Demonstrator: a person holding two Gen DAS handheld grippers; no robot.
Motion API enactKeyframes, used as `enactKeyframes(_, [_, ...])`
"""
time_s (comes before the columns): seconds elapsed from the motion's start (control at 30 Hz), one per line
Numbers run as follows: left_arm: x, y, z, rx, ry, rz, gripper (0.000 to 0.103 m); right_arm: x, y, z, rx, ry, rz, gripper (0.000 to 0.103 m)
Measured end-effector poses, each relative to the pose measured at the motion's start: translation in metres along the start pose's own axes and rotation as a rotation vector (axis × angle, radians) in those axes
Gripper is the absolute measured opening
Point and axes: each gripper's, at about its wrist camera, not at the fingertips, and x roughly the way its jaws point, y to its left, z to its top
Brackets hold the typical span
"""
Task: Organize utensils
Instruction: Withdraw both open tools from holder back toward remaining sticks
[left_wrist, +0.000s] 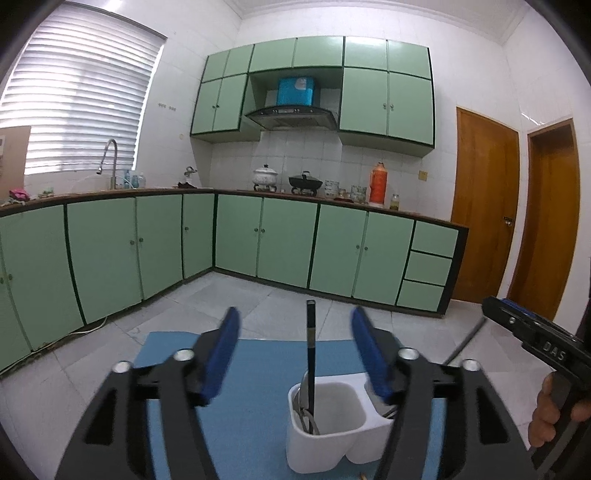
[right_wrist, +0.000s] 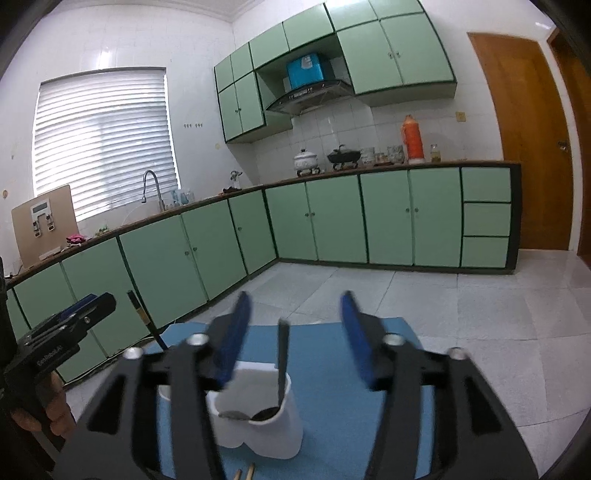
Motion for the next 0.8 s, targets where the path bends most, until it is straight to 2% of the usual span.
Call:
enactKeyframes(0.13, [-0.020, -0.001, -0.006, 0.015, -0.020, 0.012, 0.082, -0.023, 0.005, -0.009, -0.024, -0.018, 0.000, 0.076])
enactKeyframes(0.27, [-0.040, -0.004, -0.015, 0.036, -0.026, 0.018, 0.089, -0.046, 0.012, -0.027, -0.045, -0.022, 0.011, 0.086])
enactKeyframes(0.5, [-0.081, -0.004, -0.059, 0.071, 0.002, 0.029, 0.092, -0.083, 0.018, -0.076, -0.041, 0.025, 0.032, 0.087])
enactKeyframes(0.8, [-0.116, -0.005, -0.142, 0.100, 0.138, 0.051, 0.092, -0.126, 0.036, -0.166, -0.073, 0.113, -0.025, 0.087])
